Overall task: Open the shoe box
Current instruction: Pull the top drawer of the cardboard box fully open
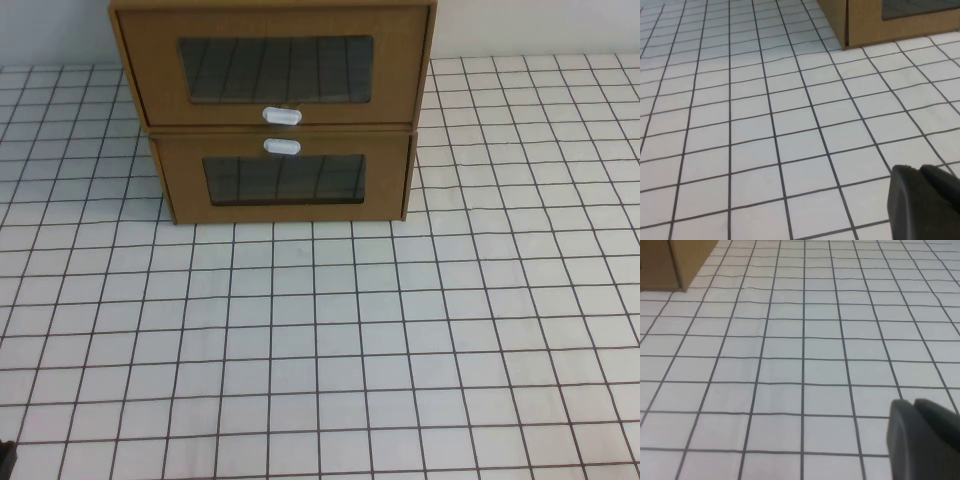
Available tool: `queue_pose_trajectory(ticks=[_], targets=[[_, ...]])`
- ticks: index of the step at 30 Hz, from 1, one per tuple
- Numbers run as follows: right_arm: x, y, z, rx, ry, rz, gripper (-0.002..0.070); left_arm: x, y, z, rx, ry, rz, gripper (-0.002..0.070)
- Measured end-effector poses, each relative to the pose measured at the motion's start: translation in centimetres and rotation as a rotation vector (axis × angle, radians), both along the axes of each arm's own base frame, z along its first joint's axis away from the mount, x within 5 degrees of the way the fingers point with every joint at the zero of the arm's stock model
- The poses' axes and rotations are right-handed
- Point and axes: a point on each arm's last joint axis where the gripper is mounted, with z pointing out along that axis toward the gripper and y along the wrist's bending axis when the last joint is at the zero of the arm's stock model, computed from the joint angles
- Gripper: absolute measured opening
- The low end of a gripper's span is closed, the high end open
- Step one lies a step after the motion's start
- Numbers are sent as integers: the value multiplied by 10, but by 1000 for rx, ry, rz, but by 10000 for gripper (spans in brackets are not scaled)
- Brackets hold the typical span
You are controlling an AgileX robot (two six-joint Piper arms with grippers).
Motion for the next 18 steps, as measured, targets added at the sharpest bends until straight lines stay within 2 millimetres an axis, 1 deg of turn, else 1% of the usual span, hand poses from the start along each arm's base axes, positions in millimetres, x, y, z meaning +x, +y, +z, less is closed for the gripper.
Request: queue_pose_trajectory(ticks=[18], targets=[[0, 0, 0, 0, 0, 0, -13, 1, 1, 3, -10, -30, 27, -4]])
